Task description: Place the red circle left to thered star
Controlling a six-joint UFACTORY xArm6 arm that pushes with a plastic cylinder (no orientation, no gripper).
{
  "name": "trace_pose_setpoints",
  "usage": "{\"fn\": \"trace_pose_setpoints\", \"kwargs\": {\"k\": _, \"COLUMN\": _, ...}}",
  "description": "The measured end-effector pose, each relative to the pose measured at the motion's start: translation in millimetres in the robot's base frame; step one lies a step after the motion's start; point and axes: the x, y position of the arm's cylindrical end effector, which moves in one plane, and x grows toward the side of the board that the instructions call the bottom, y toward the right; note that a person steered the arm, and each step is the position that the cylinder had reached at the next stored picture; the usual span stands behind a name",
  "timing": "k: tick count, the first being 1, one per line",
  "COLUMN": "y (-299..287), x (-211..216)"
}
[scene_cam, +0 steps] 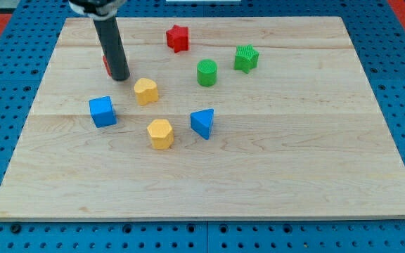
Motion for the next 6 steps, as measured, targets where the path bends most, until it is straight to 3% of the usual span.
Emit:
{"fn": "trace_pose_setpoints", "kwargs": {"k": 1, "y": -4.8, "x": -14.1}}
{"fn": "trace_pose_setpoints", "kwargs": {"k": 2, "y": -19.4, "x": 36.3}}
{"fn": "trace_pose_setpoints", "kwargs": {"k": 4, "y": -27.4, "x": -40.1}}
{"fn": "trace_pose_setpoints", "kwargs": {"k": 6, "y": -23.9, "x": 9.0}}
